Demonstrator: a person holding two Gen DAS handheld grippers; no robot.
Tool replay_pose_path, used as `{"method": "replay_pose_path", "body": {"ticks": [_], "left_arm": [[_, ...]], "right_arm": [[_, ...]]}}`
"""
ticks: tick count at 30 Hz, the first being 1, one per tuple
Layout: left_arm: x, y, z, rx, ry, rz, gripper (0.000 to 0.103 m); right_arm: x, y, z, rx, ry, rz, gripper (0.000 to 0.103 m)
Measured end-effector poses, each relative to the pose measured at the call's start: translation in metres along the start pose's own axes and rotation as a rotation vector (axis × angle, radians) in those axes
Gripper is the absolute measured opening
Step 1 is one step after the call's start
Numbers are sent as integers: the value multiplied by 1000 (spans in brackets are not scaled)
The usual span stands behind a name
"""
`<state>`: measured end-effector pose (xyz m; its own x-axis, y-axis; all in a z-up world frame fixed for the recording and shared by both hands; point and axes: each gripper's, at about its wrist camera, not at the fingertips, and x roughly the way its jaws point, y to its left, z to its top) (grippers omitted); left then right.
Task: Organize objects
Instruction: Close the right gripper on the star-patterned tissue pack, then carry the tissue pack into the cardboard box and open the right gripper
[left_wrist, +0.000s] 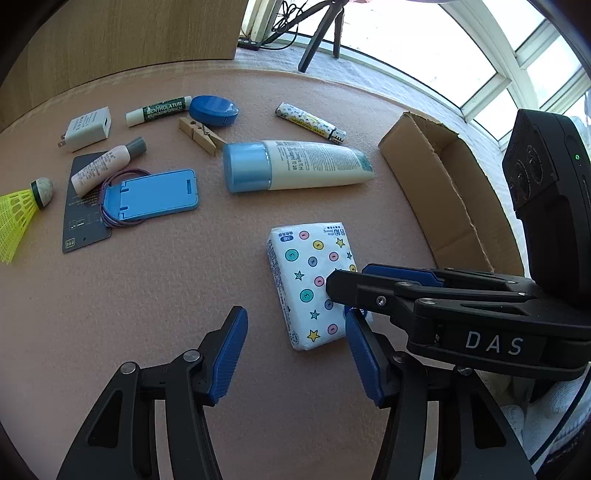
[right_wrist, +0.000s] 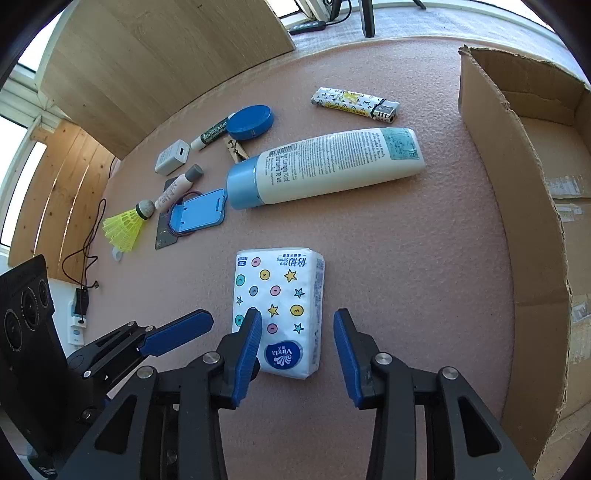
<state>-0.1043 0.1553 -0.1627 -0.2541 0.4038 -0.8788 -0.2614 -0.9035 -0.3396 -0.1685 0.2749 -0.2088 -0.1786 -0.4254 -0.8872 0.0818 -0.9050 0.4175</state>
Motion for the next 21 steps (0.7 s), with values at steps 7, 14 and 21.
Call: {"method": "replay_pose_path", "body": {"ticks": [7, 14, 21], "left_arm": [[10, -2, 1, -16, 17, -51, 50], [15, -4, 1, -23, 16, -71, 46], [2, -14, -3, -20, -8, -77, 46]], "right_arm": [[4, 3, 2, -17, 24, 24, 34], [4, 6, 3, -32, 29, 21, 33], [-14, 8, -4, -47, -5, 26, 32]]}}
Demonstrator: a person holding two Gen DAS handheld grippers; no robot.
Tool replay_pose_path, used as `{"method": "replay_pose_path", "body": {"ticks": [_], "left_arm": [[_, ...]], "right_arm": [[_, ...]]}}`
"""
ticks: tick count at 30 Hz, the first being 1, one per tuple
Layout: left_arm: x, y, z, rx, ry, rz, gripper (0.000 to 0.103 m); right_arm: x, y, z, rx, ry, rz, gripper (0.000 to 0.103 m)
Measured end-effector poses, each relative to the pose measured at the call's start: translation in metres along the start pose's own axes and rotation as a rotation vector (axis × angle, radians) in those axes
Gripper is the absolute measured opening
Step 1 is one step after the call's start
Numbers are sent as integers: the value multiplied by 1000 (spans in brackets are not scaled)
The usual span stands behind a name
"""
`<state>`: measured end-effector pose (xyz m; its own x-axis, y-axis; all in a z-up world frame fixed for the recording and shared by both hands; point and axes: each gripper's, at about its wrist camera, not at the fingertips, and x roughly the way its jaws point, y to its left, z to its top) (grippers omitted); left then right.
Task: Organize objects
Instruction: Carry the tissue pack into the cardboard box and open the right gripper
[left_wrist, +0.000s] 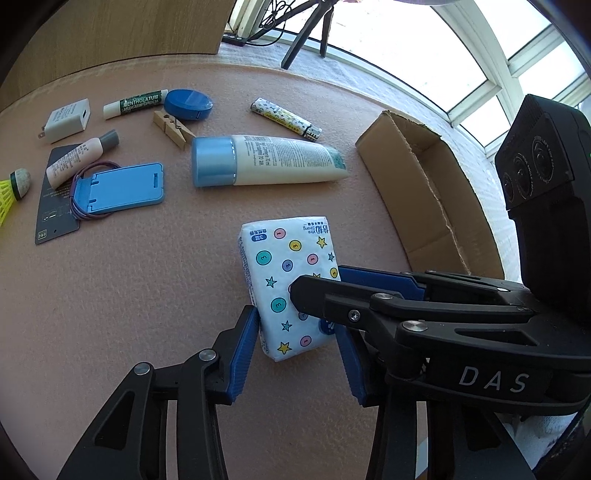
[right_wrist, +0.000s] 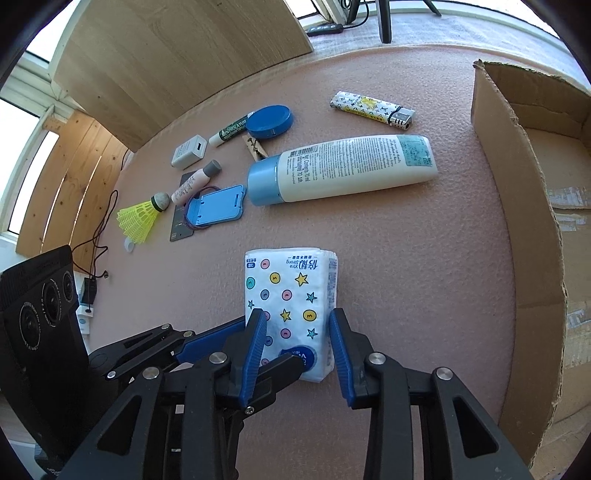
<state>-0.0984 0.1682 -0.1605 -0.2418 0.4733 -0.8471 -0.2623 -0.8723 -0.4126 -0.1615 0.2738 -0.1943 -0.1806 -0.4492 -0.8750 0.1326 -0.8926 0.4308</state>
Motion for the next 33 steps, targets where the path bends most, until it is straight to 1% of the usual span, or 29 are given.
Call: {"method": "replay_pose_path", "body": {"ticks": [7, 14, 19, 23, 28, 33], "left_arm": [[-25, -39, 3, 75, -60, -7, 46], [-35, -90, 15, 174, -96, -42, 46], [-24, -129, 21, 239, -92, -71, 46], [-11, -155, 21, 280, -77, -92, 46], [4, -180, 22, 317, -58, -111, 46], [15, -194, 24, 332, -45, -121, 46]], "right_arm": [[-45, -4, -12, -5, -94, -7, 32], [-96, -23, -18, 25, -190, -34, 32], [-124, -45, -24, 51, -237, -74, 32], [-137, -66, -31, 86, -257, -95, 32], [-147, -88, -37, 124, -272, -116, 32], [-152, -105, -39, 150, -277, -124, 32]]}}
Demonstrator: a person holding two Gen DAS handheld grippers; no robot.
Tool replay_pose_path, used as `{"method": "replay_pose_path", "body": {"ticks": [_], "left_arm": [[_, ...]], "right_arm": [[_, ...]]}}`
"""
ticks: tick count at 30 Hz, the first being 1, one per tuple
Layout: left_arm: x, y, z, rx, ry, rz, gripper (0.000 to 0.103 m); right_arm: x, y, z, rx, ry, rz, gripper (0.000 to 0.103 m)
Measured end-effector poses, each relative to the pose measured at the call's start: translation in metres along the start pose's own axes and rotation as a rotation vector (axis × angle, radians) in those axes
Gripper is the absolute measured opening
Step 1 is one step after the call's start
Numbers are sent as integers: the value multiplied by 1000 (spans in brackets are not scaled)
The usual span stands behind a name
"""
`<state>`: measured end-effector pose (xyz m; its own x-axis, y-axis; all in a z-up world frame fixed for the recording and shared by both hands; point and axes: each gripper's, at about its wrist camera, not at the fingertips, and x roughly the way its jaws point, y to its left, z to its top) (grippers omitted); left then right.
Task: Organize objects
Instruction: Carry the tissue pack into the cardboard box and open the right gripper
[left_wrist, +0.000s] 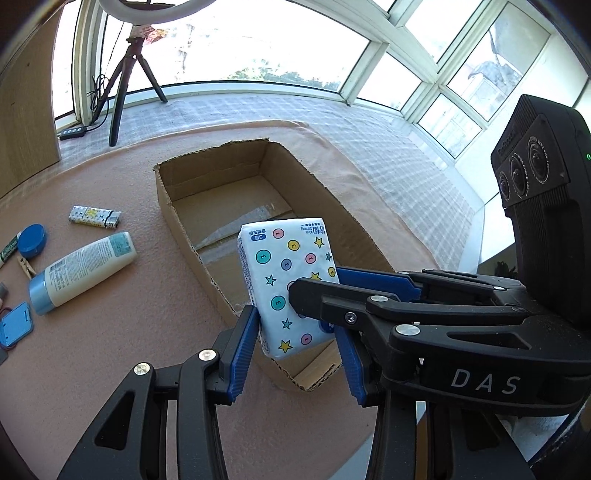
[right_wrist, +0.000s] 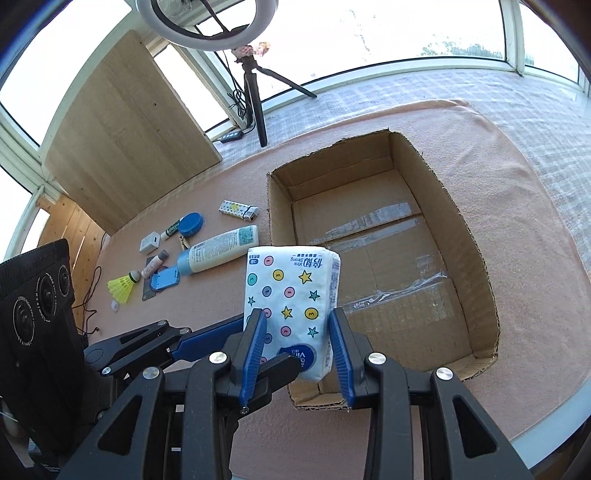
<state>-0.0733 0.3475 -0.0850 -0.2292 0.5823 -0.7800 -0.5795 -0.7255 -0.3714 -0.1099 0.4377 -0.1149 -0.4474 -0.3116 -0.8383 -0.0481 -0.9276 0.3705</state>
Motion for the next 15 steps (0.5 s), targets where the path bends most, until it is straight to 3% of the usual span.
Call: {"method": "replay_pose_path", "body": {"ticks": [4, 5, 6, 8, 10, 15], "left_arm": [[6, -2, 3, 6, 8, -1, 46], [8, -2, 4, 8, 12, 6, 52], [10, -1, 4, 7, 17, 17, 67], [9, 3, 4, 1, 8, 35, 75], [8, 7, 4, -1, 7, 41, 75], [6, 18, 4, -15, 10, 50, 75]], "right_arm": [[2, -5, 2, 6, 0, -6, 32], [1, -7, 1, 2, -5, -10, 33], [0, -7, 2, -4, -17, -22, 34], [-2, -5, 3, -20, -30, -71, 53], [-6, -4, 4, -30, -58, -90, 58], [-6, -5, 7, -17, -60, -79, 58]]}}
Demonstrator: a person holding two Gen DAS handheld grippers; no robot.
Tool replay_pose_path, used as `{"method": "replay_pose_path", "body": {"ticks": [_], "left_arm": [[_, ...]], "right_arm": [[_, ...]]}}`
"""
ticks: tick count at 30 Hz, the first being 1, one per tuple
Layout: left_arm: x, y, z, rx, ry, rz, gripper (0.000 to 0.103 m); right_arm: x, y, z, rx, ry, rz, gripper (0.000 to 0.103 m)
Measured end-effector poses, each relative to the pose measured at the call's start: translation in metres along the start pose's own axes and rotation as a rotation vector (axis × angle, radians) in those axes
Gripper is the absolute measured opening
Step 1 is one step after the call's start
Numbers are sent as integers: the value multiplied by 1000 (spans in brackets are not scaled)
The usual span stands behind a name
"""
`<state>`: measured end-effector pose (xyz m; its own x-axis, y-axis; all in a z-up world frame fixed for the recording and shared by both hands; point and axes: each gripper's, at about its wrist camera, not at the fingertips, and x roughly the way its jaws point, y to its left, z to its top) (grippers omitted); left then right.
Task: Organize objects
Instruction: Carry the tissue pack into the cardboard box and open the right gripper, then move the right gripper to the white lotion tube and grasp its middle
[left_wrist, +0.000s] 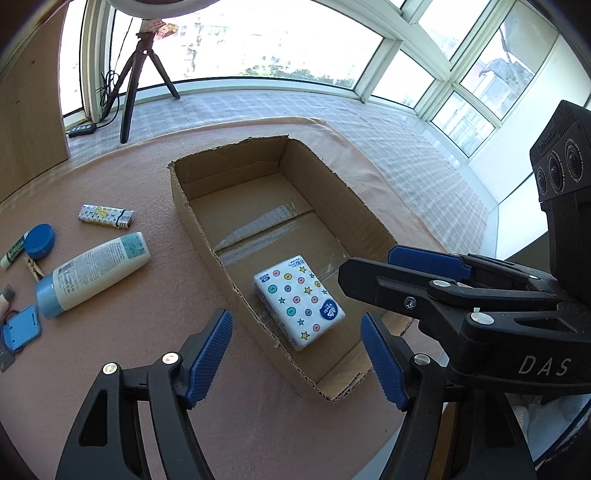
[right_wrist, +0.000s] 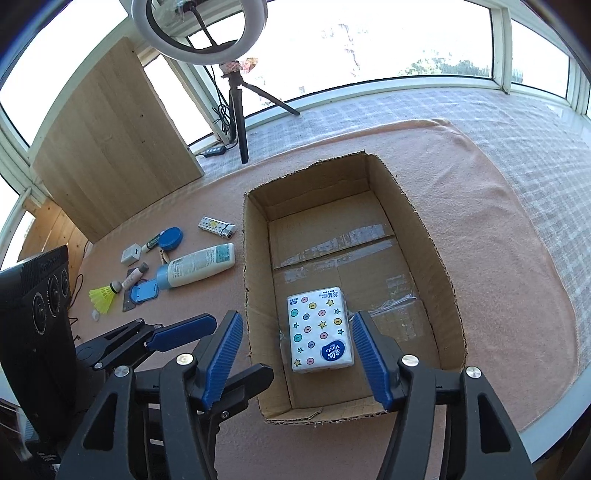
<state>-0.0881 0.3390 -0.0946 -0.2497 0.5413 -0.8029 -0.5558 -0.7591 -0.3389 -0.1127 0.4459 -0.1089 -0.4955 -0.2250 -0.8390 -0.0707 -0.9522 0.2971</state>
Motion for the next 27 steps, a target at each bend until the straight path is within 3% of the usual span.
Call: {"method": "replay_pose_path", "body": {"ticks": [13, 23, 27], "left_arm": [[-16, 36, -7, -41, -1, 46, 75], [-24, 105, -1, -133, 13, 124, 75], [-18, 132, 6, -150, 26, 191, 75]], "right_arm": [[-3, 19, -8, 3, -14, 21, 58], [-6, 39, -19, -17, -16, 44, 58], [-7, 42, -23, -19, -12, 40, 58]]}}
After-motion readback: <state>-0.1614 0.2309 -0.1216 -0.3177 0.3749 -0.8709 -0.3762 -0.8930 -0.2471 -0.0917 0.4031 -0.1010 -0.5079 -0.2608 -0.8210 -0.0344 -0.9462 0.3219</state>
